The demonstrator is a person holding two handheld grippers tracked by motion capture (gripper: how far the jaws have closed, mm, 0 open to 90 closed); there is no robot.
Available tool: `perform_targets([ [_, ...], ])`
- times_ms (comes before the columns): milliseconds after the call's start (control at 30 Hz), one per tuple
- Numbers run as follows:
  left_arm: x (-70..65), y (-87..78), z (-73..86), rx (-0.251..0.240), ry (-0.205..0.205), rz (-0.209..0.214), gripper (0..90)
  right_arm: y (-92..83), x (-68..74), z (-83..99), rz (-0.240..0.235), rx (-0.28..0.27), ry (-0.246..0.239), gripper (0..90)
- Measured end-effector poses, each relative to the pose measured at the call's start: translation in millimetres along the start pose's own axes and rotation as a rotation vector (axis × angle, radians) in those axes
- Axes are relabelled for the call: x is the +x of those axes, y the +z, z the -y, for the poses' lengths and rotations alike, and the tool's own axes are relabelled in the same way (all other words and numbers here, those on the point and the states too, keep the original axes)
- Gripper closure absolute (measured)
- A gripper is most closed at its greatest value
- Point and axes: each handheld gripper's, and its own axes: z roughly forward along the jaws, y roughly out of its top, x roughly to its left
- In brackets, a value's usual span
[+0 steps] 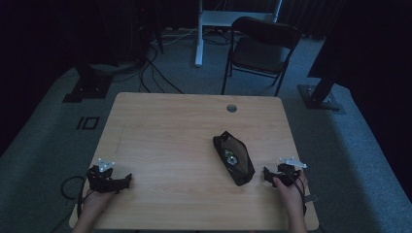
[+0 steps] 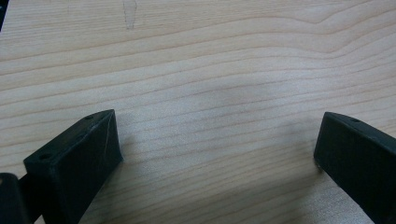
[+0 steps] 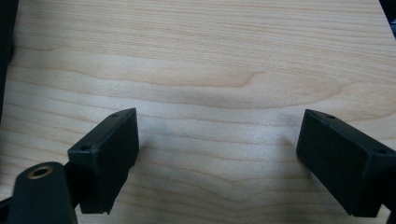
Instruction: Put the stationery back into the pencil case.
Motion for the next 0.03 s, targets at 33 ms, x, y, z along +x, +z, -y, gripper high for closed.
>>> perform_targets([
  [33, 0.0, 0.0, 0.0, 0.0, 0.0, 0.0, 0.6, 0.0, 0.0, 0.0, -0.001, 0.0, -0.001, 12.7],
])
